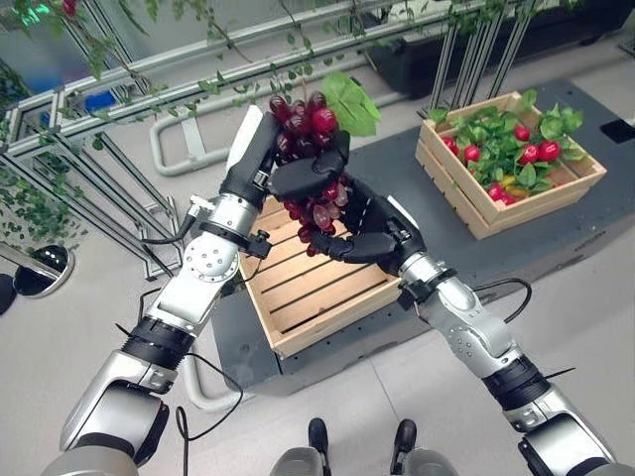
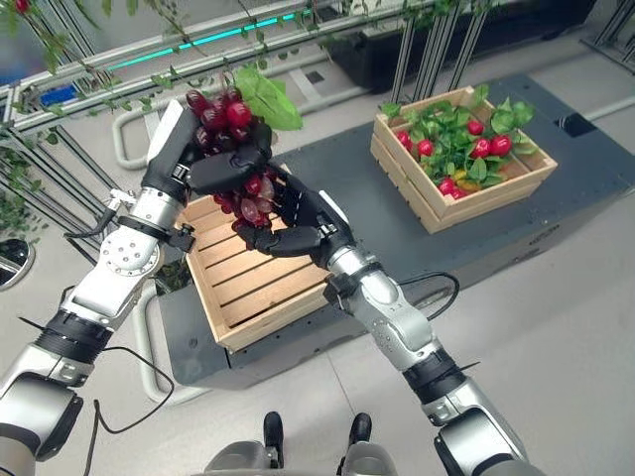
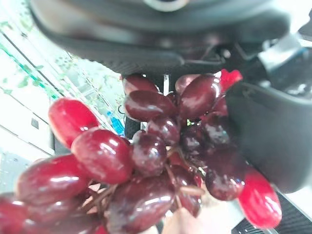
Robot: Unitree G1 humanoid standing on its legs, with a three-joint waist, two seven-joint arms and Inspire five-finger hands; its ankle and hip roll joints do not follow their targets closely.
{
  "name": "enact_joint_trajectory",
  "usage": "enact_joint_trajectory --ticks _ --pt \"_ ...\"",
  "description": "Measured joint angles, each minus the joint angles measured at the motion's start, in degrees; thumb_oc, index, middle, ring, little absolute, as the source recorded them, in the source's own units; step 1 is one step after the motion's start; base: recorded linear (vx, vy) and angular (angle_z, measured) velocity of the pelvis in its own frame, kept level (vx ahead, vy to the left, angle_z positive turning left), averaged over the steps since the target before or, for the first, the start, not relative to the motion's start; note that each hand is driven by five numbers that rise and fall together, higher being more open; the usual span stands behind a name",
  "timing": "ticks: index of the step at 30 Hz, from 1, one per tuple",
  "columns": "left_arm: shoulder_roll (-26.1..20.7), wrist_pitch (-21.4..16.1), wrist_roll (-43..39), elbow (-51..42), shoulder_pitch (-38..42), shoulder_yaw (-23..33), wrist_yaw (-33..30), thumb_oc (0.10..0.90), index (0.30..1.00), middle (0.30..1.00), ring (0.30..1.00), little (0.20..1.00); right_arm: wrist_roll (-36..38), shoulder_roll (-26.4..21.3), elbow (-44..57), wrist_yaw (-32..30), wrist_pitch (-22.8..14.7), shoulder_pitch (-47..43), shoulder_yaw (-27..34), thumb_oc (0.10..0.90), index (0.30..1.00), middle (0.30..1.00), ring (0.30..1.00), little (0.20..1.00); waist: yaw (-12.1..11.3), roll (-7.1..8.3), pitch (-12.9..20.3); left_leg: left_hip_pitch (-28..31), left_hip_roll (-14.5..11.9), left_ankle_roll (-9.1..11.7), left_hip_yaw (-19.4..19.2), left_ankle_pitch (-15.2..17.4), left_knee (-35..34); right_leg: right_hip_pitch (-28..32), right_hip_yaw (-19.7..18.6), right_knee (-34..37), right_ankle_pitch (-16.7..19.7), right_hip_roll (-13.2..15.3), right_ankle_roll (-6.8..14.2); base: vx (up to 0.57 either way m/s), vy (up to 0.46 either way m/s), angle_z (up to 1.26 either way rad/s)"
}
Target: Pick up the fruits from the basket on one side to the basket on the other side
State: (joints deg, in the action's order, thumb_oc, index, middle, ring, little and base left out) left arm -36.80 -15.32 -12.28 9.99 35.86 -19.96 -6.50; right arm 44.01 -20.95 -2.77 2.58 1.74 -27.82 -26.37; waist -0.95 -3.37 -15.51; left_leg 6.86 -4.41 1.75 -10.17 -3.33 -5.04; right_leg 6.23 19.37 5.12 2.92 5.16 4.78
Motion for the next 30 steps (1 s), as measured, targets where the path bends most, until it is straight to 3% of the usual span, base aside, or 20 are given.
enact_joint_trajectory --ticks 4,17,22,23,25,30 --pt "0.55 0.04 -2.09 0.04 0.0 -0.71 0.44 0.4 0.3 0.3 0.3 0.3 1.77 1.31 -0.41 -0.66 0.64 -1.35 -1.51 0.8 0.9 0.9 0.9 0.9 -0.25 0.22 0.48 0.53 0.04 0.13 0.45 -0.2 0.0 0.68 0.02 0.01 -0.05 -0.06 -0.07 0.01 -0.035 0.06" --pt "2.87 -0.04 -2.14 1.25 -0.01 -3.73 2.11 0.4 0.3 0.3 0.3 0.3 6.37 3.65 -3.12 -3.17 0.95 -1.37 -3.22 0.8 0.9 0.9 0.9 0.9 -1.43 0.36 6.81 1.23 0.03 0.14 0.7 -0.31 -0.01 1.52 0.11 0.03 -0.09 -0.13 -0.12 0.0 -0.018 0.01" --pt "2.97 -0.04 -2.09 2.56 -0.01 -4.48 2.33 0.4 0.3 0.3 0.3 0.3 6.52 3.72 -3.64 -4.07 0.93 -1.37 -3.46 0.8 0.9 0.9 0.9 0.9 -1.43 0.3 7.05 1.39 0.01 0.11 0.7 -0.38 -0.01 1.68 0.08 0.03 -0.08 -0.13 -0.12 0.0 0.0 0.0" --pt "3.14 -0.04 -2.08 2.95 -0.01 -4.48 2.33 0.4 0.3 0.3 0.3 0.3 6.53 3.75 -3.64 -4.37 0.9 -1.37 -3.46 0.635 0.653 0.653 0.653 0.653 -1.42 0.29 7.05 1.45 0.01 0.11 0.71 -0.38 -0.01 1.74 0.08 0.03 -0.08 -0.13 -0.12 0.0 0.0 0.0" --pt "4.16 -0.05 -2.05 4.08 -0.01 -4.46 2.25 0.4 0.3 0.3 0.3 0.3 6.53 3.77 -3.69 -5.53 0.9 -1.36 -3.58 0.4 0.3 0.3 0.3 0.3 -1.42 0.29 7.06 1.64 0.01 0.11 0.71 -0.38 -0.01 1.92 0.08 0.03 -0.08 -0.12 -0.13 0.0 0.0 0.0" --pt "4.67 -0.63 -2.07 4.58 -0.01 -4.46 2.15 0.4 0.3 0.3 0.3 0.3 6.64 3.83 -3.96 -6.72 0.9 -1.24 -3.68 0.4 0.3 0.3 0.3 0.3 -1.41 0.28 7.06 1.63 0.01 0.11 0.72 -0.38 -0.01 1.92 0.08 0.03 -0.08 -0.12 -0.13 0.0 0.0 0.0"
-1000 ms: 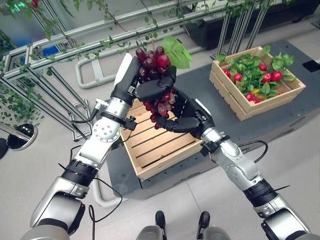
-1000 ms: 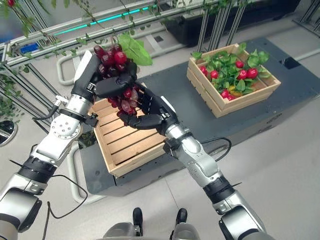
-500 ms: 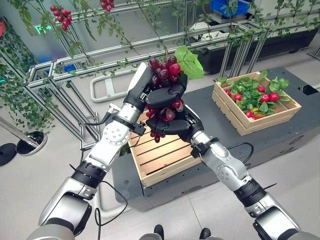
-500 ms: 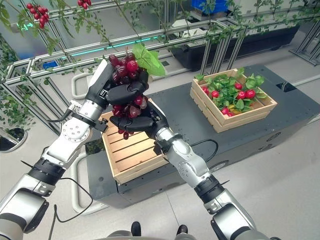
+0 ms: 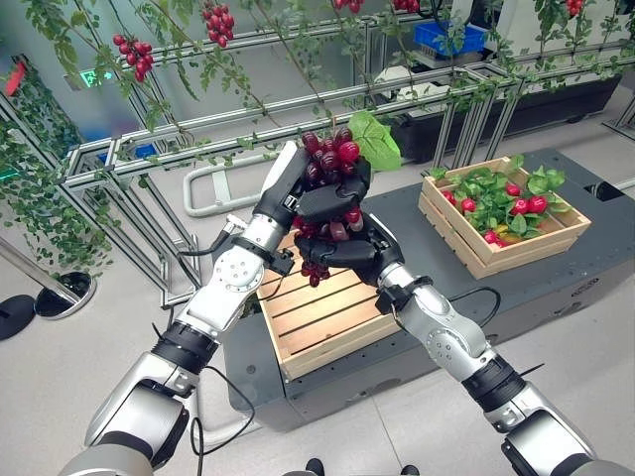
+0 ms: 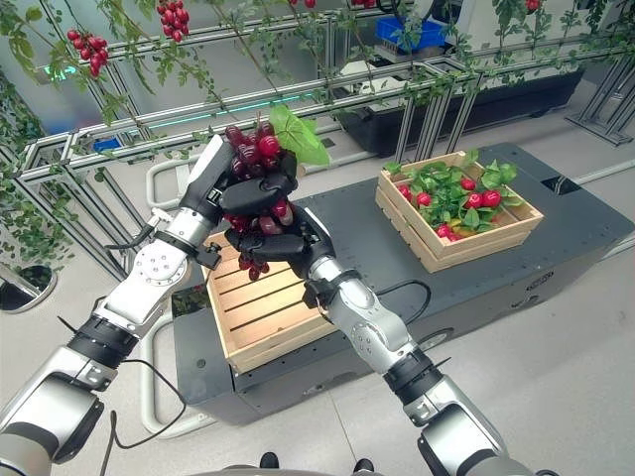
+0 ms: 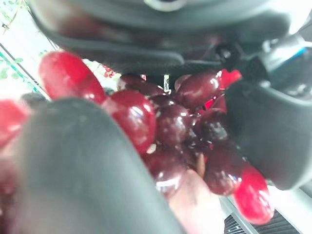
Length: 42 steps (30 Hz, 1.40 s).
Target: Pick up the fruits from the basket on one side to the basket on the other side
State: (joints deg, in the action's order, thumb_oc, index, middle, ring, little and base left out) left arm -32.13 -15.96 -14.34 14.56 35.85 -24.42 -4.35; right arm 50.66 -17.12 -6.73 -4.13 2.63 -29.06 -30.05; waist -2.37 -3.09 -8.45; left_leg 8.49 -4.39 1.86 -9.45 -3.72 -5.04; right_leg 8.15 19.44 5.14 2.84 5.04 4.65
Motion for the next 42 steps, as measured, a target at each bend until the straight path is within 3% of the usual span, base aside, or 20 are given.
enact_joint_trajectory --ticks 1,2,3,4,42 --pt "0.21 -0.09 0.0 0.05 0.01 0.04 -0.05 0.4 0.3 0.3 0.3 0.3 -0.02 0.0 -0.19 -0.01 0.0 0.0 -0.28 0.4 0.3 0.3 0.3 0.3 0.05 0.0 0.0 0.01 0.0 0.0 0.0 0.0 0.0 0.0 -0.01 0.0 0.0 0.0 0.0 0.0 0.0 0.0" --pt "0.31 -0.1 0.0 0.18 0.01 0.06 -0.1 0.43 0.345 0.345 0.345 0.345 -0.01 0.04 -0.19 -0.01 0.0 0.0 -0.63 0.4 0.3 0.3 0.3 0.3 0.1 -0.01 0.01 0.02 -0.01 0.0 -0.01 0.0 0.0 0.0 -0.02 0.0 0.0 0.0 0.0 0.0 0.0 0.0" --pt "0.41 -0.09 0.0 0.4 0.01 0.06 -0.12 0.762 0.844 0.844 0.844 0.844 -0.04 0.28 -0.33 -0.16 0.0 0.01 -0.98 0.4 0.3 0.3 0.3 0.3 0.14 -0.02 0.01 0.01 -0.01 0.0 -0.01 0.0 0.0 0.0 -0.02 0.0 0.0 -0.01 0.0 0.0 0.0 0.0" --pt "0.57 -0.1 0.0 0.42 0.0 0.05 -0.13 0.8 0.9 0.9 0.9 0.9 -0.03 0.25 -0.39 -0.3 0.0 0.14 -1.17 0.4 0.3 0.3 0.3 0.3 0.18 -0.03 0.02 0.02 -0.01 0.0 -0.01 0.0 0.0 0.0 -0.03 0.0 0.0 0.0 0.0 0.0 0.0 0.0" --pt "2.28 0.43 0.02 5.78 -0.73 0.57 -2.25 0.8 0.9 0.9 0.9 0.9 1.74 -0.26 -2.08 -1.66 -1.08 1.32 0.56 0.4 0.3 0.3 0.3 0.3 1.16 -0.07 0.04 0.06 -0.18 -0.01 -0.11 0.01 -0.01 -0.02 -0.2 0.0 0.0 -0.06 -0.01 0.0 0.0 0.0"
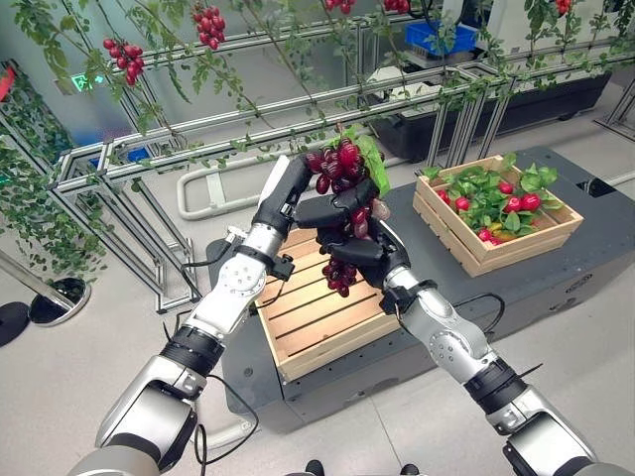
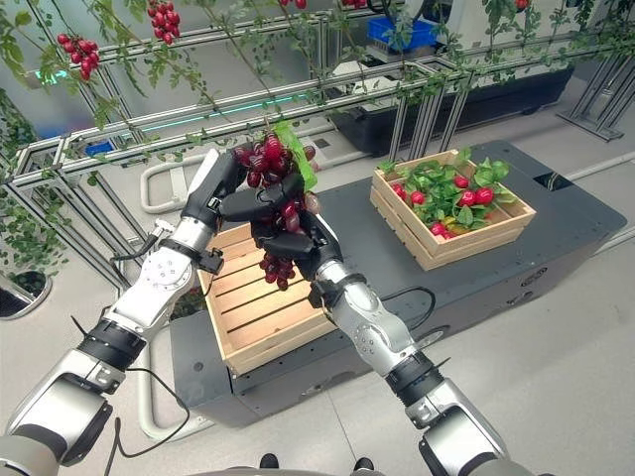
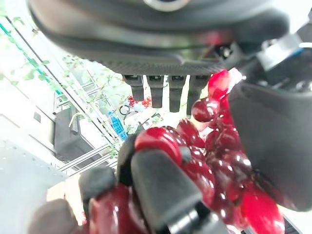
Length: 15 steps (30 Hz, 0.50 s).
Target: Pick up the fruits from the basket on one side to the basket on the other side
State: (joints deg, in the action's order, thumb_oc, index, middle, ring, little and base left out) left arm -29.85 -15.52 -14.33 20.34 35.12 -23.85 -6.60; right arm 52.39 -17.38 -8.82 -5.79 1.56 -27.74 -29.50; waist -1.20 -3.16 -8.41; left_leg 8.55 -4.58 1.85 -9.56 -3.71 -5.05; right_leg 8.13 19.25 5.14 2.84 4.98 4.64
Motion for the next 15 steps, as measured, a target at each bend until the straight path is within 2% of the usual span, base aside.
enact_joint_trajectory --ticks 7,15 --pt "-0.08 -0.2 0.09 1.0 -0.04 1.15 -0.56 0.8 0.9 0.9 0.9 0.9 0.01 -0.07 -0.06 0.02 0.0 0.67 0.12 0.4 0.3 0.3 0.3 0.3 0.04 0.0 0.0 0.03 -0.05 0.0 -0.04 0.0 0.0 0.01 -0.04 0.0 0.0 -0.01 0.0 0.0 0.0 0.0" --pt "-0.12 -0.94 0.05 2.74 -2.06 5.35 -6.92 0.8 0.9 0.9 0.9 0.9 0.01 -0.48 -0.06 0.03 -0.56 1.7 2.99 0.4 0.3 0.3 0.3 0.3 0.15 0.02 0.01 0.0 -0.07 -0.01 -0.08 0.01 -0.01 -0.05 -0.09 0.01 0.0 -0.03 0.0 0.0 0.0 0.0"
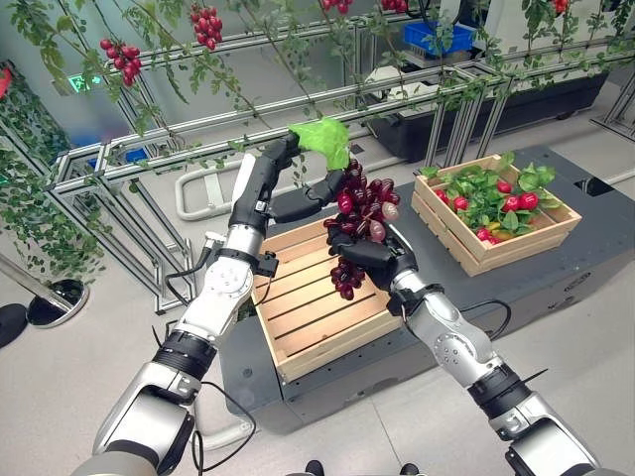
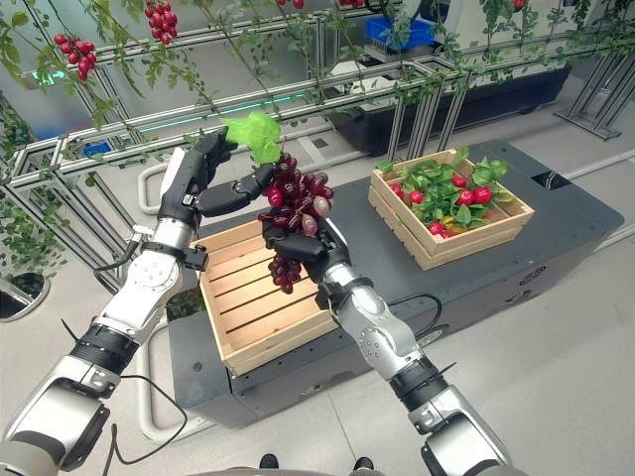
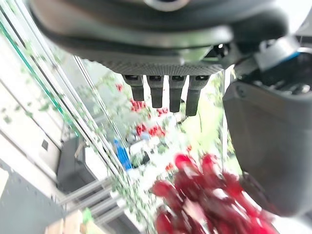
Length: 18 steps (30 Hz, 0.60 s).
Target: Pick up the fruits from the basket on one side to the basket on the other side
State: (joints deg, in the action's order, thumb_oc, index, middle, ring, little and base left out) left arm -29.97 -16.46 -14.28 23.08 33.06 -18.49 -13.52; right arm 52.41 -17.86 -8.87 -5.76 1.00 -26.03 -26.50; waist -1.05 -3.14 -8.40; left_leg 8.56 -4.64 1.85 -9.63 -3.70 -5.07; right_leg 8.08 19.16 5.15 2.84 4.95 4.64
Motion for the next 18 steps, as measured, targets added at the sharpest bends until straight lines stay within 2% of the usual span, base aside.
enact_joint_trajectory --ticks 3,7,12,15,18 --pt "0.0 0.0 -0.21 1.41 -0.07 1.56 -0.99 0.8 0.9 0.9 0.9 0.9 0.0 -0.02 0.0 0.0 -0.39 0.0 1.05 0.4 0.3 0.3 0.3 0.3 0.03 0.0 0.0 0.0 0.0 0.0 -0.02 0.0 0.0 -0.02 -0.03 0.0 0.0 -0.01 0.0 0.0 0.0 0.0" --pt "0.06 -0.35 -5.86 1.39 -1.23 4.2 -1.24 0.8 0.9 0.9 0.9 0.9 0.0 -0.07 0.0 0.0 -1.24 0.01 1.41 0.4 0.3 0.3 0.3 0.3 0.18 0.02 0.01 -0.01 -0.02 0.0 -0.23 0.0 0.0 -0.19 -0.26 0.0 0.01 -0.04 0.01 0.0 -0.002 -0.02" --pt "1.03 -0.38 -10.27 1.13 -2.11 4.49 -1.52 0.8 0.9 0.9 0.9 0.9 -0.02 0.06 0.0 0.0 -1.33 0.87 1.53 0.4 0.3 0.3 0.3 0.3 0.06 0.41 0.23 -0.15 -0.04 0.0 -0.28 0.0 -0.01 -0.37 -0.32 0.0 0.01 -0.07 0.0 0.0 0.0 0.0" --pt "3.03 -0.39 -11.28 0.93 -3.15 5.73 -0.9 0.8 0.9 0.9 0.9 0.9 -0.2 0.51 0.0 0.0 -1.36 1.93 1.53 0.4 0.3 0.3 0.3 0.3 0.15 0.74 0.41 -0.17 -0.04 -0.01 -0.4 0.02 -0.01 -0.48 -0.5 0.01 0.01 -0.08 0.01 0.0 -0.027 -0.02" --pt "3.11 -0.31 -11.2 -2.09 -5.96 5.89 0.65 0.8 0.9 0.9 0.9 0.9 -0.32 0.49 0.3 0.03 -1.94 3.12 1.62 0.4 0.3 0.3 0.3 0.3 0.18 0.81 0.44 -0.09 -0.07 -0.02 -0.59 0.07 -0.02 -0.63 -0.99 0.01 0.01 -0.13 0.01 0.01 -0.051 -0.07"
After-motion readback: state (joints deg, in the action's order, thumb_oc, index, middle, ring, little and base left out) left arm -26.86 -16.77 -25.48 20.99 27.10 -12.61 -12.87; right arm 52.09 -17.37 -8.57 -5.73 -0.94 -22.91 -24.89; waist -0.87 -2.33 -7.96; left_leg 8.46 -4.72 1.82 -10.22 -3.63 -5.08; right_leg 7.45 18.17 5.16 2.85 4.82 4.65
